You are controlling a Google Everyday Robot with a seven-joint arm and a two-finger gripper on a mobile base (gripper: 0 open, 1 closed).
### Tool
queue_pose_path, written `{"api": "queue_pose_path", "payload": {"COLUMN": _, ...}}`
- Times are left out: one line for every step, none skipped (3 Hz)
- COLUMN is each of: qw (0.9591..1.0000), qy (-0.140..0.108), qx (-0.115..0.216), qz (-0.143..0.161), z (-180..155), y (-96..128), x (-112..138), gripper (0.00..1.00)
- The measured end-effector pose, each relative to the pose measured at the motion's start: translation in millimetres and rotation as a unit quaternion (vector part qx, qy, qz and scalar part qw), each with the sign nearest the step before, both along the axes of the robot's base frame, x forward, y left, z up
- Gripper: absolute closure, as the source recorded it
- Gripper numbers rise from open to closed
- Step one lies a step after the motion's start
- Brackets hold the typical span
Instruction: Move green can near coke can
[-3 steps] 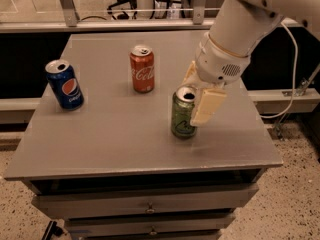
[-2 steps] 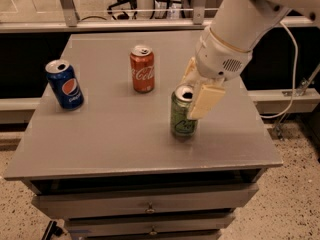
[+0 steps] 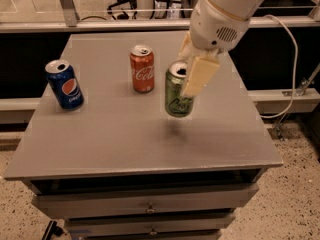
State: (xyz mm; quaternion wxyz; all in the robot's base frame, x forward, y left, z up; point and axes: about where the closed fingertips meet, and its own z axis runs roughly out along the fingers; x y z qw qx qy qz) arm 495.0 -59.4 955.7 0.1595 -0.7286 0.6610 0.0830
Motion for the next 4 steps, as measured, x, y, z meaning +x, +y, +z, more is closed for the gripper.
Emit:
{"api": "queue_pose_path", "payload": {"qw": 0.9994, "qy": -0.017, "qx": 0.009, "qz": -0.027, "z": 21, "y": 7, "x": 24, "gripper": 1.0}}
{"api": "queue_pose_path", "payload": {"qw": 0.9975, "qy": -0.016, "qx": 0.023, "qz": -0.065, "z": 26, "y": 3, "x": 50, "gripper": 1.0}}
{"api": "queue_pose_path", "payload": {"qw": 0.994, "qy": -0.007, "qx": 0.023, "qz": -0.107, "z": 16, "y": -7, "x": 76, "gripper": 1.0}}
{"api": "queue_pose_path", "payload": {"qw": 0.9904, "qy": 0.008, "qx": 0.019, "qz": -0.137, "z": 1, "y": -14, "x": 97, "gripper": 1.0}}
